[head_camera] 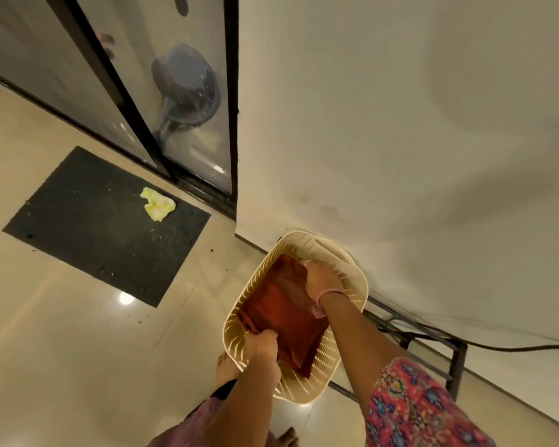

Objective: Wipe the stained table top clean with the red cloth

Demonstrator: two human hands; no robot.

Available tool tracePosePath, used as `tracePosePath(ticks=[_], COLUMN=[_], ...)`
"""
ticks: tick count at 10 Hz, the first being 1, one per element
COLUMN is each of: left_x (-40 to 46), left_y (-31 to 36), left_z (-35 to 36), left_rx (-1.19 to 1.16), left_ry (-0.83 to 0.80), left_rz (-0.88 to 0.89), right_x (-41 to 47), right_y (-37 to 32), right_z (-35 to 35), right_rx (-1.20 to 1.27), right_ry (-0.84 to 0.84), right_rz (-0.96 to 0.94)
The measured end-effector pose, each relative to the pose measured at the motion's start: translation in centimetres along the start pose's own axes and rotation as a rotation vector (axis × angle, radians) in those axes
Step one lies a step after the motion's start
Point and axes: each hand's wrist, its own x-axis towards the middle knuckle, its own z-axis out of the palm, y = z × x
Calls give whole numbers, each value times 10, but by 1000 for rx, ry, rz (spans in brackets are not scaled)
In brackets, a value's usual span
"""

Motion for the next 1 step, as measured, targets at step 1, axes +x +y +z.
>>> tracePosePath(ticks=[1], left_x=[18], left_y=[-1], left_z=[1], left_rx=[105], left_ry=[52], left_rz=[-66], right_x=[10], right_y=[-2], right_z=[16], right_rx=[-19], right_ry=[33], right_rz=[54])
